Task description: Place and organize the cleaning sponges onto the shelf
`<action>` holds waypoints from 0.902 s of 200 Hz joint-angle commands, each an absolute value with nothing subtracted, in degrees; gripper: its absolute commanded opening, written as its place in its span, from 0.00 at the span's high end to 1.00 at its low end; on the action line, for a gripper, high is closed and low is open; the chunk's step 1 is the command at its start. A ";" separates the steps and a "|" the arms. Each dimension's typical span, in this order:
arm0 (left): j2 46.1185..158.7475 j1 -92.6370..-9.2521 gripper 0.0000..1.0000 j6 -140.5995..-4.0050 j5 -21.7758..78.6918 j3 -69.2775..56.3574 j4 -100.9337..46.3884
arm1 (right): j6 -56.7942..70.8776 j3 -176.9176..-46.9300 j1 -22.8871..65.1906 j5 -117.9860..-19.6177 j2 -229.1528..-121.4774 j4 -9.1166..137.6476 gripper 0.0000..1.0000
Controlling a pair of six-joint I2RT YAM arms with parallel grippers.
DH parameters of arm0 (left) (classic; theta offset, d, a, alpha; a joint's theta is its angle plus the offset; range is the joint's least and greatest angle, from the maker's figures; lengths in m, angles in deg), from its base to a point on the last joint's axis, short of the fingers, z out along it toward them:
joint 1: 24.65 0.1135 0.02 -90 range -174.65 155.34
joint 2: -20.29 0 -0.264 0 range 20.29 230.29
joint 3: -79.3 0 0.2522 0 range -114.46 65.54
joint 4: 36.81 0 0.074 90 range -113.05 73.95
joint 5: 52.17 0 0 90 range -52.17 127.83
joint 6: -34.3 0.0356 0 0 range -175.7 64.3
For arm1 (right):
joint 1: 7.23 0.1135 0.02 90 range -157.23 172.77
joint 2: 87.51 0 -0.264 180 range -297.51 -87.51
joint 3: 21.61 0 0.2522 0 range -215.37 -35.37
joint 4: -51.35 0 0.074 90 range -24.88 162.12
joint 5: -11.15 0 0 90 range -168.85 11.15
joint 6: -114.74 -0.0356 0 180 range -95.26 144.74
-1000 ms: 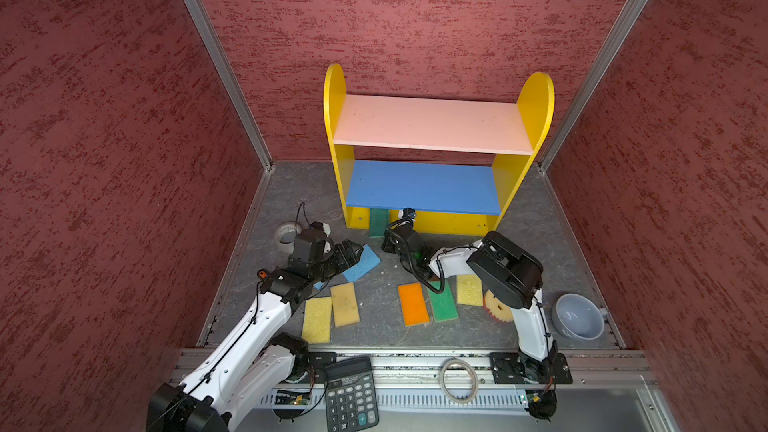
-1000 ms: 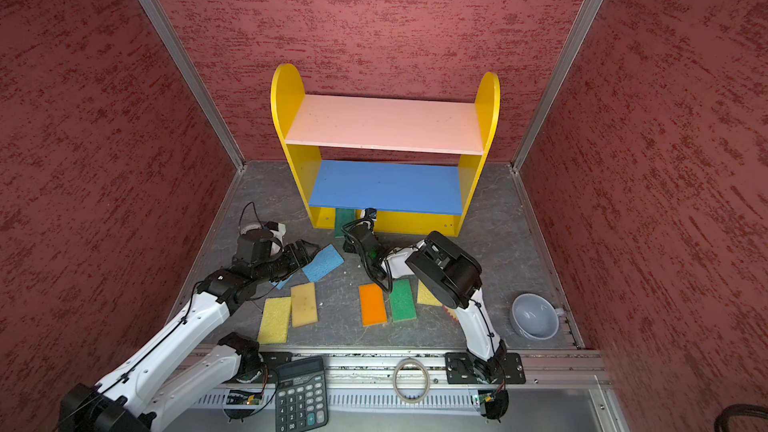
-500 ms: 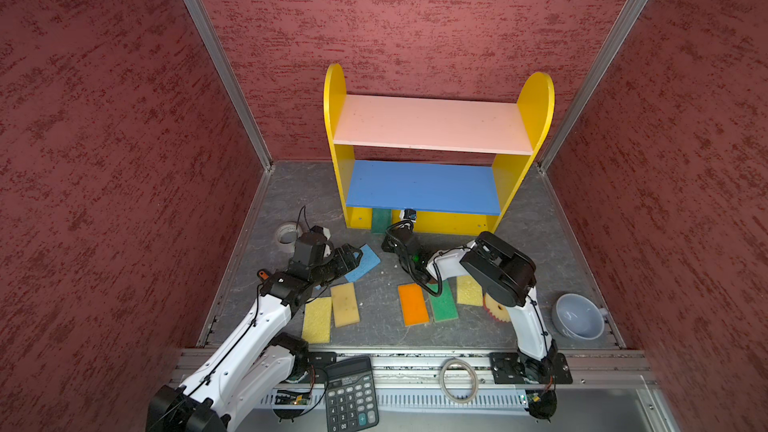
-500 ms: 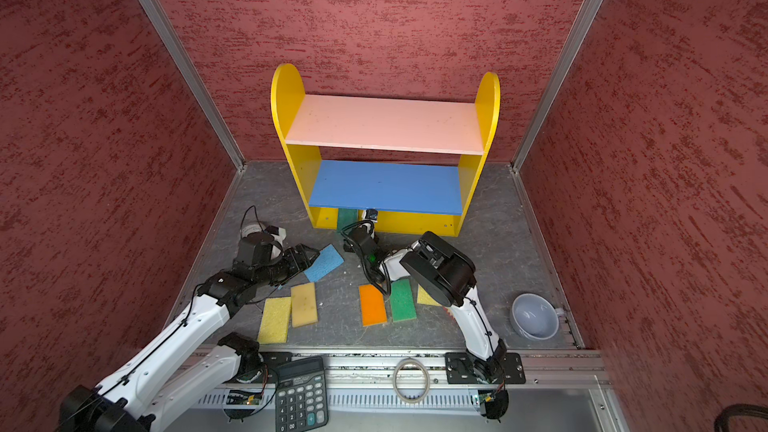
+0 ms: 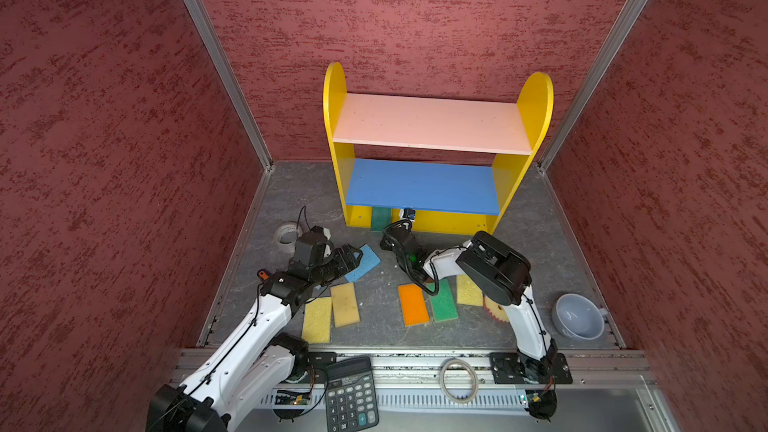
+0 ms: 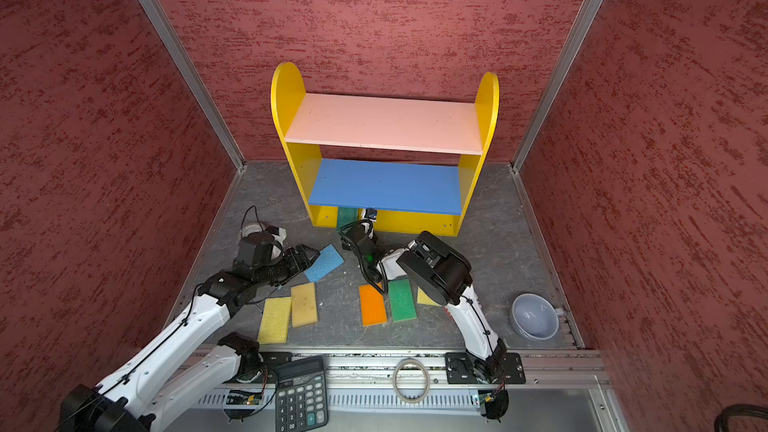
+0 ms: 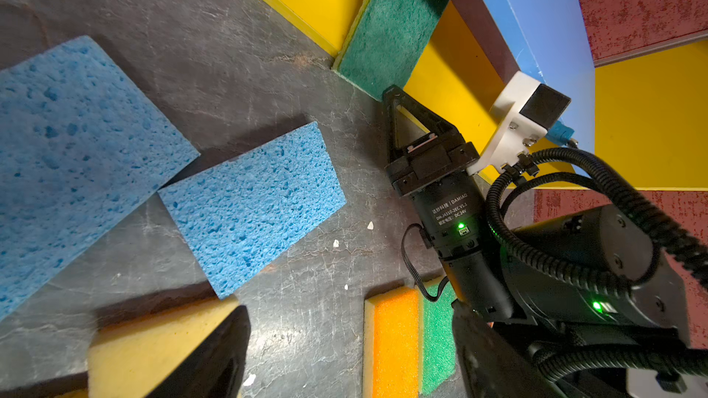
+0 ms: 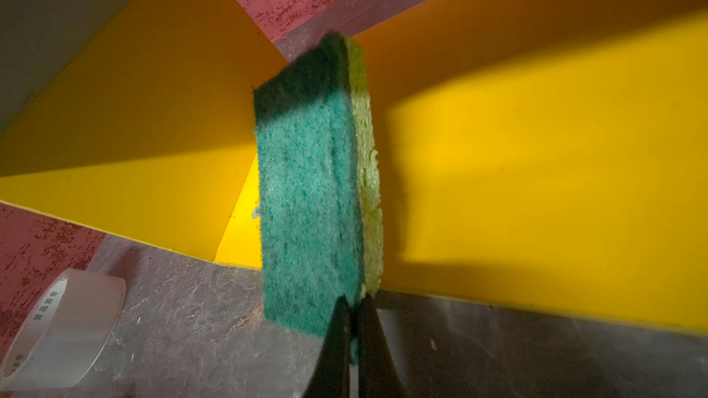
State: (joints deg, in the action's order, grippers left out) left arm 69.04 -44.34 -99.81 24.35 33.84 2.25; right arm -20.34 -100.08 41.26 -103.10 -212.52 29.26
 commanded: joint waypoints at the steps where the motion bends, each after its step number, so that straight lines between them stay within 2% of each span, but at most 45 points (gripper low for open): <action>1: 69.08 -44.61 0.17 -99.84 23.92 34.13 1.90 | -21.70 -103.93 39.45 -108.34 -212.23 24.32 0.84; 86: 69.17 -44.78 0.17 -99.99 24.01 34.01 1.91 | -23.03 -99.94 39.44 -106.70 -208.82 22.96 0.55; 143: 69.49 -44.69 0.17 -99.73 24.56 34.03 1.71 | -28.45 -91.85 40.21 -98.74 -204.47 19.28 0.51; 150: 69.43 -44.69 0.17 -99.73 24.63 34.00 1.81 | -29.06 -91.61 40.40 -97.19 -204.61 19.24 0.52; 162: 69.33 -44.69 0.17 -99.65 24.75 34.05 1.87 | -30.35 -91.75 40.91 -94.65 -205.35 19.65 0.62; 180: 69.33 -44.67 0.17 -99.77 24.94 34.34 1.97 | -33.67 -92.31 41.67 -91.61 -207.25 19.87 0.90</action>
